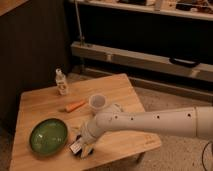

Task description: Place the eraser in the ceramic cup

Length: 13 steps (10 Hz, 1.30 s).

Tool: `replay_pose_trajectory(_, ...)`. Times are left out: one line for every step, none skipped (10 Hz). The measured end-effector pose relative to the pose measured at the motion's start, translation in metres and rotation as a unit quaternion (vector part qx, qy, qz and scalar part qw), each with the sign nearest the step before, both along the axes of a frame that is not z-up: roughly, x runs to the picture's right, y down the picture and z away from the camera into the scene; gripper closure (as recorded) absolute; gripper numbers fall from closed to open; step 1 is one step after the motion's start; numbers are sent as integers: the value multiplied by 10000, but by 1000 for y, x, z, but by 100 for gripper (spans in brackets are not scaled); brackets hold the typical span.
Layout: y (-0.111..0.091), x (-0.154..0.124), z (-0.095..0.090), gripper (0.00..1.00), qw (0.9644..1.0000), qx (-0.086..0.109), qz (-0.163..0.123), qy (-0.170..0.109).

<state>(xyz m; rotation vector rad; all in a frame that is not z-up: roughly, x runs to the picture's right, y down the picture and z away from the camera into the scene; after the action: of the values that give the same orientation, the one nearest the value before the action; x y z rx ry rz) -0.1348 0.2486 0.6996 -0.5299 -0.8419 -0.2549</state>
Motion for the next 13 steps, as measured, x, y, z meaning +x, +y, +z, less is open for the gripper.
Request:
replay_pose_trajectory(3, -3, 0, 20, 9999, -31, -72, -79)
replay_pose_trajectory(5, -7, 1, 20, 9999, -41, -147, -55)
replay_pose_trajectory(7, -7, 2, 20, 9998, -64, -194, -25)
replay_pose_trajectory(9, -8, 5, 20, 9996, -107, -268, 21)
replay_pose_trajectory(12, -8, 6, 20, 9994, -140, -321, 52)
replay_pose_trajectory(15, -7, 9, 20, 9990, -179, -393, 95)
replay_pose_trajectory(18, -6, 12, 20, 9987, -214, -431, 148)
replay_pose_trajectory(21, -2, 15, 20, 9983, -254, -469, 219)
replay_pose_trajectory(23, -2, 16, 20, 9980, -276, -512, 254)
replay_pose_trajectory(26, -5, 18, 20, 9974, -308, -584, 288)
replay_pose_trajectory(28, -6, 20, 20, 9968, -358, -645, 319)
replay_pose_trajectory(30, -7, 22, 20, 9963, -393, -691, 339)
replay_pose_trajectory(32, -9, 24, 20, 9958, -423, -732, 351)
